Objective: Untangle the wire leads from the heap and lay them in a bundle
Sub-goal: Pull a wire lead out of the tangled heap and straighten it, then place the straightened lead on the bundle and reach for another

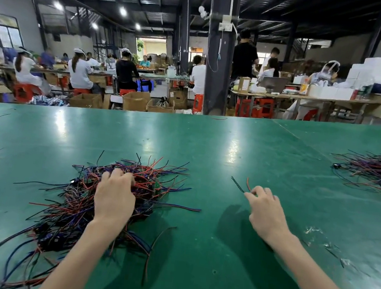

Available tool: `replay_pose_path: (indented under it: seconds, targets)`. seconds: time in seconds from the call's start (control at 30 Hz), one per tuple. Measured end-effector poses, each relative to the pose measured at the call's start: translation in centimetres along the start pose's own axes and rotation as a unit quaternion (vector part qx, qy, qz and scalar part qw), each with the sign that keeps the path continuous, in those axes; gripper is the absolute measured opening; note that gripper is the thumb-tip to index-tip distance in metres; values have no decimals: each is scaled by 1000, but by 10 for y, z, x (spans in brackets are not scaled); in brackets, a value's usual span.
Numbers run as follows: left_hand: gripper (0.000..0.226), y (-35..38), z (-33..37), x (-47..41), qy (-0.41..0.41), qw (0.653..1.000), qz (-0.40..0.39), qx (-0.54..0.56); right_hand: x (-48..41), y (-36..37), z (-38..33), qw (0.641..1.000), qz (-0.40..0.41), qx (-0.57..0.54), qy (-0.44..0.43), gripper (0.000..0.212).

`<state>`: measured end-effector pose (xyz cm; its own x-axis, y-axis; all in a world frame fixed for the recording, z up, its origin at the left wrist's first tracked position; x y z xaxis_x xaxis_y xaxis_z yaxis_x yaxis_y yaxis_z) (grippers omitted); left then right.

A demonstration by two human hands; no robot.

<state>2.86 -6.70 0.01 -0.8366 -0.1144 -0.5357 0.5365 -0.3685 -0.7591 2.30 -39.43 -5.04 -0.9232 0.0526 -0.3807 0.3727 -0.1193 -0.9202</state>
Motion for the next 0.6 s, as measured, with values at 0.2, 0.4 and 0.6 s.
replay_pose_path:
  seconds: [0.2,0.4,0.6]
  targets:
    - [27,7,-19,-16,32,988,-150,-8,11,3,-52,994,47,-50,-81,42]
    - [24,-5,-21,-20,58,990,-129,25,12,5,-52,992,43,-97,-65,38]
    - [16,-17,-13,-20,63,992,-31,106,15,2,-52,990,45,-118,-64,35]
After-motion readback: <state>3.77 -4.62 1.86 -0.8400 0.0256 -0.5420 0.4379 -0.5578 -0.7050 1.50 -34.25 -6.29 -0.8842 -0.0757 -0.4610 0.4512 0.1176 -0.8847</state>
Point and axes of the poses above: each hand's wrist, its own x-axis away from the middle knuckle, its own y-axis out of the palm, z = x × y, the point moved 5 cm from there along -x, towards the middle knuckle, and after that the axes turned 5 degrees about x, right-handed, at the moved point
